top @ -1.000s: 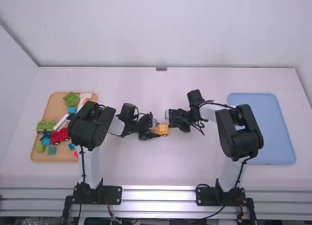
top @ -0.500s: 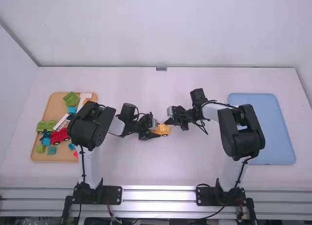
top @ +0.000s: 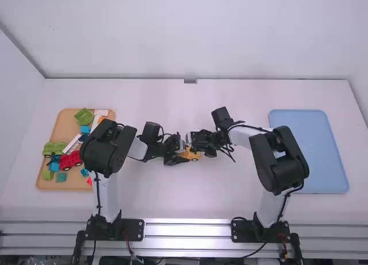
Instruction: Assemble lego blocks to make yellow taxi
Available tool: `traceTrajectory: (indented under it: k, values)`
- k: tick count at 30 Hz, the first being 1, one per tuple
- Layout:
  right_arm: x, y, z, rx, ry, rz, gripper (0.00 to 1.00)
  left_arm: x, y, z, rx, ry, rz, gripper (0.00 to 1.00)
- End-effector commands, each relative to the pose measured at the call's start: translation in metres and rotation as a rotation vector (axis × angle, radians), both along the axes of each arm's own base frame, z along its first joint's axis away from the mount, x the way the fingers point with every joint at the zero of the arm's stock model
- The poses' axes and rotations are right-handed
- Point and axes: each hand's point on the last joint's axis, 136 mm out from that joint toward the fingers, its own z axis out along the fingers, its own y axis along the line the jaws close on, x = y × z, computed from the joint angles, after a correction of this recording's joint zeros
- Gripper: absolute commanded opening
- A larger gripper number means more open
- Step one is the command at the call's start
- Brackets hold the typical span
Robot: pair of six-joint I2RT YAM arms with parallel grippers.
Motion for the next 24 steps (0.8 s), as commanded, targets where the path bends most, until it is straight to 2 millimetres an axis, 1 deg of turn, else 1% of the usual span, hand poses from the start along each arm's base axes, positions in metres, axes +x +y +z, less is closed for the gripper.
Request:
traceTrajectory:
  k: [1,2,4,8,13,16,18,20,21,23,24]
  values:
    - [-0.013,-0.018,-0.026,-0.128,0.031,-0.005,0.0,-0.006,0.001,-0.009,0.011,0.037,0.004,0.33]
    - [-0.013,-0.019,-0.027,-0.136,0.031,-0.006,0.0,-0.006,0.001,-0.009,0.011,0.037,0.004,0.32]
    - [-0.013,-0.028,-0.032,-0.179,0.046,-0.028,0.0,-0.006,0.001,-0.009,0.012,0.037,0.005,0.31]
    - [-0.012,-0.034,-0.033,-0.176,0.062,-0.048,0.0,-0.006,0.001,-0.009,0.011,0.036,0.005,0.29]
    - [-0.012,-0.035,-0.034,-0.18,0.057,-0.048,0.0,-0.006,0.001,-0.009,0.012,0.037,0.005,0.27]
    - [-0.006,-0.025,-0.029,-0.131,0.018,-0.035,0.0,-0.006,0.001,-0.009,0.012,0.038,0.006,0.27]
    - [0.001,-0.013,-0.013,-0.05,-0.018,-0.023,0.0,-0.007,0.001,-0.009,0.013,0.041,0.004,0.26]
    - [0.003,-0.006,0.011,0.048,-0.036,-0.012,0.0,-0.007,0.001,-0.01,0.014,0.044,0.005,0.26]
    - [0.004,-0.005,0.015,0.063,-0.039,-0.012,0.0,-0.007,0.001,-0.01,0.014,0.044,0.005,0.26]
    - [0.008,-0.005,0.049,0.172,-0.065,-0.012,0.0,-0.007,0.001,-0.01,0.014,0.043,0.005,0.26]
    - [0.01,-0.007,0.065,0.223,-0.081,-0.015,0.0,-0.007,0.001,-0.01,0.014,0.042,0.004,0.28]
